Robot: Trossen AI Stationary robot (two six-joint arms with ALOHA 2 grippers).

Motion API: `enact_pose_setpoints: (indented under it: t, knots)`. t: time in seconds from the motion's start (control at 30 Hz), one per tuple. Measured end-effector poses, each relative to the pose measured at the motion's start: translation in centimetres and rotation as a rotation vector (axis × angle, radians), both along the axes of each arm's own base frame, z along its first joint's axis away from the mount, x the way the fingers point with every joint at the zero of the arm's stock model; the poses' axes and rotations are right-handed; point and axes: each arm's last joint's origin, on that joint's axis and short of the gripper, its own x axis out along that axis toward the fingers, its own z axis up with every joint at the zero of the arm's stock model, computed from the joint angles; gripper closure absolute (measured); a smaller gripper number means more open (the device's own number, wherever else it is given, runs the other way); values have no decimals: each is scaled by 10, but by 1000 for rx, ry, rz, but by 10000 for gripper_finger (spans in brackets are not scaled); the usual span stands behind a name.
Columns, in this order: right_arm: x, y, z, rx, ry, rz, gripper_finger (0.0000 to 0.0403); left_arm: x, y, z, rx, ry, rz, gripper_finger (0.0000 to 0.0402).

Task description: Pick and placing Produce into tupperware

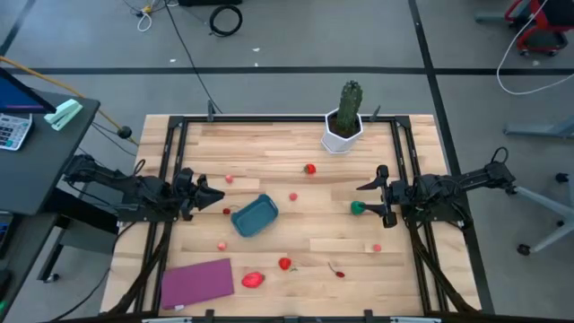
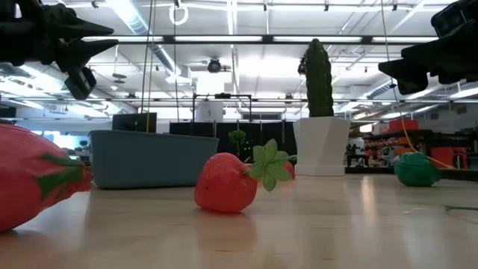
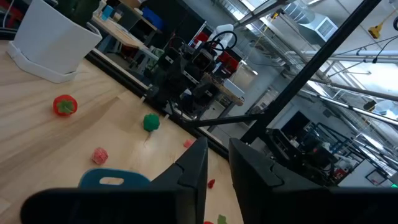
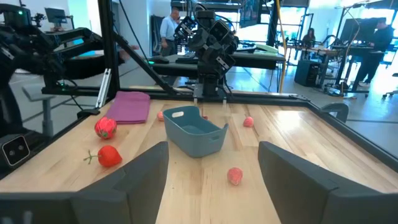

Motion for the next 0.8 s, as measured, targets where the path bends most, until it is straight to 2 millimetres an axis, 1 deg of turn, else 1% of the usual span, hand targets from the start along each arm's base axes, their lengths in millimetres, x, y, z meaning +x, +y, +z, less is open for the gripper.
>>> enact_pose_setpoints:
  t: [0.4,0.8]
  knots:
    - [0,0,0,0,0,0,145,0,0,0,0,0,0,335]
    - [0,0,0,0,0,0,145,0,0,0,0,0,0,328]
